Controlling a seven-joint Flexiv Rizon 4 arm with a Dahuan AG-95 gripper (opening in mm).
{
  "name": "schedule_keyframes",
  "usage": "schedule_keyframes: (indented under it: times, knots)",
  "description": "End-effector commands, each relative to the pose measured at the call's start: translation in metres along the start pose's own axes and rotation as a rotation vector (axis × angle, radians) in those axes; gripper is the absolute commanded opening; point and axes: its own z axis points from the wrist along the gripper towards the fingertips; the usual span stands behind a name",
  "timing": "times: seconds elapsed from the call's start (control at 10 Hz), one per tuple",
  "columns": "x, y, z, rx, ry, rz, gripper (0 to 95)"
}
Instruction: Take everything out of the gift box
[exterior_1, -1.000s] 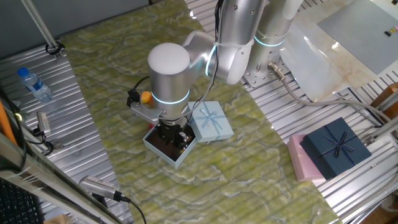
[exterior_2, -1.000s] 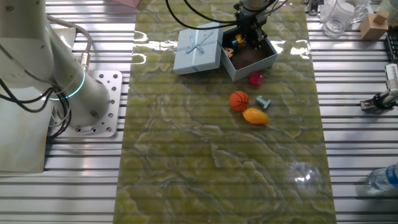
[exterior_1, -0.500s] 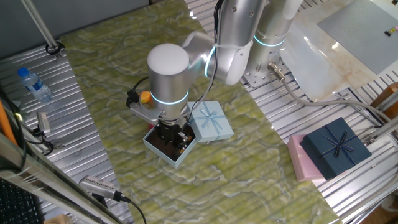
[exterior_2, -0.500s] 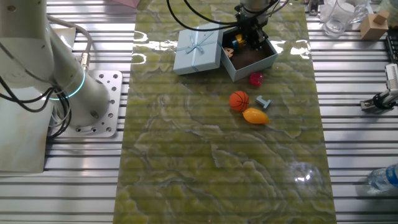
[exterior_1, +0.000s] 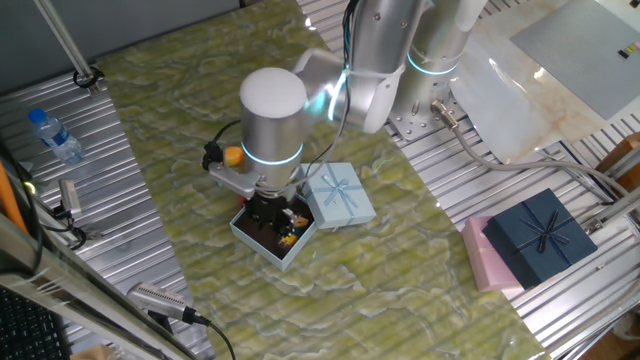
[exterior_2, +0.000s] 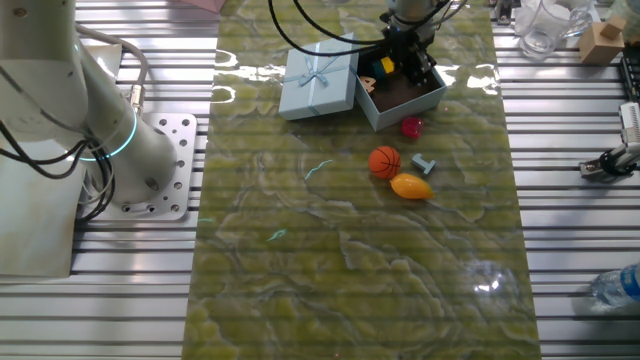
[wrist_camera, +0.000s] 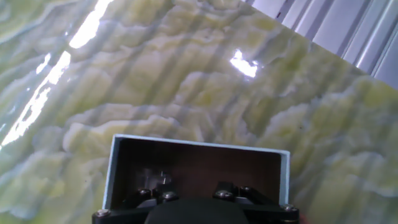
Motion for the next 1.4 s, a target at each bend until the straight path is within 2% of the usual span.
schedule_keyframes:
  times: [0.1,0.3,0.4,0.7,0.9,1.0,1.2,1.4]
  knots:
    - [0.003,-0.007,-0.008,0.09,0.052,-0.002,38.0]
    - [0.005,-0.012,-0.001,0.074,0.038,-0.002,38.0]
    - [0.005,-0.012,-0.003,0.05,0.029,0.004,38.0]
    - [0.006,-0.014,-0.012,0.013,0.019,-0.002,38.0]
    - [0.007,-0.015,-0.018,-0.033,0.027,-0.001,38.0]
    - [0.007,-0.015,-0.018,-0.087,0.023,0.008,38.0]
    - [0.006,-0.011,-0.018,-0.109,0.037,0.024,38.0]
    - [0.003,-0.006,-0.015,-0.112,0.035,0.034,38.0]
